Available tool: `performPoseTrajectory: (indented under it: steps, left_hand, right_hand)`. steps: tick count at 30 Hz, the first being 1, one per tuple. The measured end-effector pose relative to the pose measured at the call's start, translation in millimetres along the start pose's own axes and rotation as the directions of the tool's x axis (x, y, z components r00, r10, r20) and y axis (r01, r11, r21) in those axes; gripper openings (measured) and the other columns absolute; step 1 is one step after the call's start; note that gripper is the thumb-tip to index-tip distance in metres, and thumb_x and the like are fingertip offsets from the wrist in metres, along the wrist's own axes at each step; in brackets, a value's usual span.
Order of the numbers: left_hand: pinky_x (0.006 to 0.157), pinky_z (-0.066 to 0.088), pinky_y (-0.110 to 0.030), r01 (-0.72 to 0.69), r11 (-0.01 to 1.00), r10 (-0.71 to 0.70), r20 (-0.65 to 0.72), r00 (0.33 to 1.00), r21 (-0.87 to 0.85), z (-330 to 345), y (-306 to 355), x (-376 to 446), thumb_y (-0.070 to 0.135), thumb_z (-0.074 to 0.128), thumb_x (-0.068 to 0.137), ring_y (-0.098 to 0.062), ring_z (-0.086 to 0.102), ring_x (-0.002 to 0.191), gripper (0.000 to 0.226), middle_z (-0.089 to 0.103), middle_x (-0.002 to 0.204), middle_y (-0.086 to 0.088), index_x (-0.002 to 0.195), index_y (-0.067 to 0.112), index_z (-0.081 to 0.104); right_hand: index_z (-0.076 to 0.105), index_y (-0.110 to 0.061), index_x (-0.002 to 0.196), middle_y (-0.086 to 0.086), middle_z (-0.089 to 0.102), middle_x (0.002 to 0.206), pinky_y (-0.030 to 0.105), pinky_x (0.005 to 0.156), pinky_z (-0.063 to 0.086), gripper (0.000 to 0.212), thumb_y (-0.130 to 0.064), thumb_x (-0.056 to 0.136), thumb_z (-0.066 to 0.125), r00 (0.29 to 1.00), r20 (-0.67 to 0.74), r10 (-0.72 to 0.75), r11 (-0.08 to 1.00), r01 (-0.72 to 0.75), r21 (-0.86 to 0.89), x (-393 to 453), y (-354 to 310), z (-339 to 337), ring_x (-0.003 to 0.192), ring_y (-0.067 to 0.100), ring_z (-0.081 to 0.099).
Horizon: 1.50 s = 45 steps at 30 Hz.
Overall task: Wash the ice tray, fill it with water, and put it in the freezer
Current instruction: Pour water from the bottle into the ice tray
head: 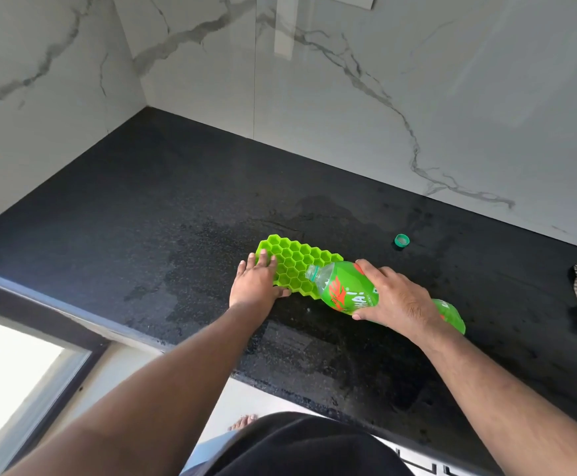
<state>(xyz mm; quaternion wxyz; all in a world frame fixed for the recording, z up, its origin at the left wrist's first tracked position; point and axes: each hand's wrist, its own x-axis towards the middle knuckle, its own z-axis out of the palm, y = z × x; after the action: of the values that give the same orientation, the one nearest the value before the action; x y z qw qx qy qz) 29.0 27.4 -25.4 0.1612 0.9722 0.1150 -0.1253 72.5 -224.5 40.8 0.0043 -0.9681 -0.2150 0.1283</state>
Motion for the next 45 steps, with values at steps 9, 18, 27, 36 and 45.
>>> performPoseTrajectory:
  steps: [9, 18, 27, 36, 45]
  left_hand:
    - [0.121, 0.01, -0.045, -0.04, 0.986, 0.024, 0.101, 0.995, 0.163, -6, 0, 11, 0.054, 0.058, 0.09, -0.031, 0.017, 0.149, 0.083, 0.019, 0.162, -0.009, 0.154, 0.017, 0.022]
    - [0.119, 0.018, -0.042, -0.027, 0.983, -0.001, 0.152, 0.988, 0.182, -23, 3, 17, 0.039, 0.068, 0.088, -0.027, 0.046, 0.131, 0.065, 0.053, 0.137, -0.006, 0.143, 0.015, 0.045]
    - [0.089, 0.049, -0.037, 0.082, 0.996, -0.078, 0.126, 0.989, -0.025, -36, -3, 11, 0.023, 0.071, 0.089, -0.031, 0.061, 0.114, 0.047, 0.064, 0.121, -0.009, 0.134, 0.02, 0.055]
    - [0.091, 0.048, -0.034, 0.093, 0.987, -0.077, 0.125, 0.989, -0.13, -31, -12, 14, 0.019, 0.08, 0.08, -0.03, 0.061, 0.115, 0.064, 0.064, 0.126, -0.006, 0.137, 0.031, 0.055]
    - [0.093, 0.053, -0.044, 0.092, 0.967, -0.069, 0.103, 0.992, -0.238, -34, -21, 16, 0.009, 0.085, 0.069, -0.026, 0.063, 0.115, 0.116, 0.064, 0.131, -0.002, 0.153, 0.044, 0.013]
  right_hand:
    - [0.014, -0.044, 0.142, -0.006, 0.05, 0.12, 0.044, 0.084, 0.053, 0.1, -0.062, 0.065, 0.074, 1.0, 0.008, 0.021, 1.0, -0.021, -0.019, 9, -7, -8, 0.113, 0.019, 0.052]
    - [0.014, -0.043, 0.143, -0.005, 0.049, 0.119, 0.043, 0.083, 0.051, 0.099, -0.061, 0.066, 0.075, 1.0, 0.019, 0.011, 0.999, -0.01, -0.036, 15, -12, -13, 0.113, 0.019, 0.051]
    - [0.015, -0.042, 0.144, -0.005, 0.049, 0.123, 0.042, 0.083, 0.049, 0.1, -0.062, 0.066, 0.075, 0.999, 0.021, -0.025, 0.999, 0.026, -0.039, 17, -19, -14, 0.115, 0.019, 0.051]
    - [0.015, -0.042, 0.143, -0.005, 0.048, 0.123, 0.044, 0.084, 0.049, 0.099, -0.061, 0.066, 0.075, 0.998, 0.029, -0.047, 0.998, 0.047, -0.029, 19, -25, -14, 0.115, 0.02, 0.051]
    - [0.017, -0.042, 0.142, -0.004, 0.049, 0.121, 0.044, 0.083, 0.05, 0.099, -0.06, 0.064, 0.076, 0.996, 0.035, -0.077, 0.996, 0.078, -0.036, 24, -32, -15, 0.114, 0.021, 0.051]
